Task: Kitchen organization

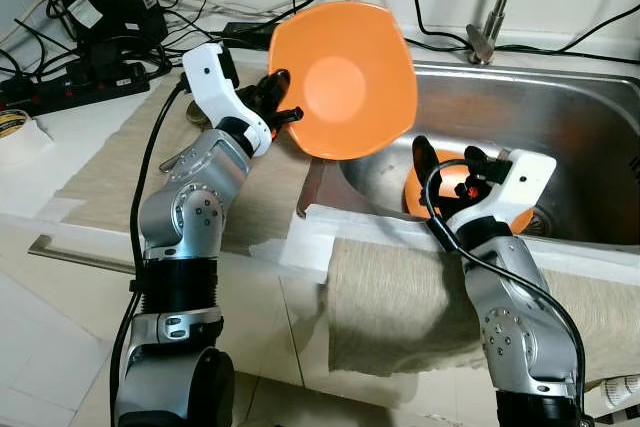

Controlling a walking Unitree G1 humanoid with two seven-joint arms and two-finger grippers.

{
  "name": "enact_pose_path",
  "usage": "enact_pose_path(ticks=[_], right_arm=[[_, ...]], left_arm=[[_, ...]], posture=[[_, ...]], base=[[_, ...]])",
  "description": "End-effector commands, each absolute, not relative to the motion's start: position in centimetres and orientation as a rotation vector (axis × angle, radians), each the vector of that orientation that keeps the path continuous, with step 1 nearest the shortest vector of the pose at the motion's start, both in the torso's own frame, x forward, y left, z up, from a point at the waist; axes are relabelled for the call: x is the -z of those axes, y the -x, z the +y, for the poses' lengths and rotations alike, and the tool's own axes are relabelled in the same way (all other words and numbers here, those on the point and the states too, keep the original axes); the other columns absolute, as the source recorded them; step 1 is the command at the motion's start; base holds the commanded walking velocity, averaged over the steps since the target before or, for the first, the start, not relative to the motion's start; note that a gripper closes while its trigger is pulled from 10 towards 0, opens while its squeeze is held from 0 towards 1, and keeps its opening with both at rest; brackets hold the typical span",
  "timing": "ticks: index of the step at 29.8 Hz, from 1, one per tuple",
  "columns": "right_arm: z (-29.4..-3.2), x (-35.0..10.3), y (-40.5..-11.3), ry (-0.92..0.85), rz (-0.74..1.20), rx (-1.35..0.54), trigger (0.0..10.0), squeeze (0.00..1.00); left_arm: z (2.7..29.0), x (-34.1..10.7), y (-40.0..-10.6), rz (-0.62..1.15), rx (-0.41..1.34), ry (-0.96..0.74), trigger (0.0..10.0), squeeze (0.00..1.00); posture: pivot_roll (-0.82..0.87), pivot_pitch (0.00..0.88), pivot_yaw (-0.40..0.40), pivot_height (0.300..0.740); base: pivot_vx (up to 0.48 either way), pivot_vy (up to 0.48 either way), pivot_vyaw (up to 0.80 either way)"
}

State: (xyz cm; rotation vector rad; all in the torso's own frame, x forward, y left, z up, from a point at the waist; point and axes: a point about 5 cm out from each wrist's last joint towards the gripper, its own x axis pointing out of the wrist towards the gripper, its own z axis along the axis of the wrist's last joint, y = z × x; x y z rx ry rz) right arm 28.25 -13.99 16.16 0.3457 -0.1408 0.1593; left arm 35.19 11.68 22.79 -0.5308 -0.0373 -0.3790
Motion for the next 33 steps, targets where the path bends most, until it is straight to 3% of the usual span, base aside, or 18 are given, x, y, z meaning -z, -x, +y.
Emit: enact_pose_path(ticks=[1,15,27,28,29,30,33], right_arm=[[-13.9,-16.3,-28.6,-0.364,-0.134,-0.164,10.0,0.00],[-12.6,-17.1,-29.9,-0.466,-0.131,-0.201,10.0,0.00],[-11.8,-17.5,-31.1,-0.444,-0.140,-0.220,10.0,0.00],[-11.9,-17.5,-31.3,-0.438,-0.137,-0.210,6.5,0.00],[-12.0,-17.5,-31.3,-0.436,-0.136,-0.206,6.5,0.00],[-12.0,-17.4,-31.4,-0.435,-0.136,-0.203,0.4,0.00],[-12.1,-17.4,-31.4,-0.434,-0.136,-0.199,0.0,0.00]], left_arm=[[11.5,-23.6,-34.9,-0.071,0.399,0.533,0.0,0.00],[10.9,-23.7,-34.4,-0.075,0.429,0.572,0.0,0.00],[9.9,-24.8,-33.6,-0.107,0.516,0.635,0.0,0.00],[9.8,-24.9,-33.4,-0.112,0.526,0.649,0.0,0.00],[9.8,-24.9,-33.4,-0.114,0.530,0.655,0.0,0.00],[9.8,-25.0,-33.3,-0.114,0.532,0.657,0.0,0.00],[9.9,-25.0,-33.3,-0.112,0.534,0.663,0.0,0.00]], posture=[[-0.03,0.000,0.060,0.736],[-0.03,0.000,0.055,0.736],[-0.02,0.000,0.050,0.736],[-0.02,0.000,0.049,0.736],[-0.02,0.000,0.050,0.736],[-0.02,0.000,0.049,0.736],[-0.02,0.000,0.050,0.736]], base=[[0.000,0.000,0.00],[0.000,0.000,0.00],[0.000,0.000,0.00],[0.000,0.000,0.00],[0.000,0.000,0.00],[0.000,0.000,0.00],[0.000,0.000,0.00]])
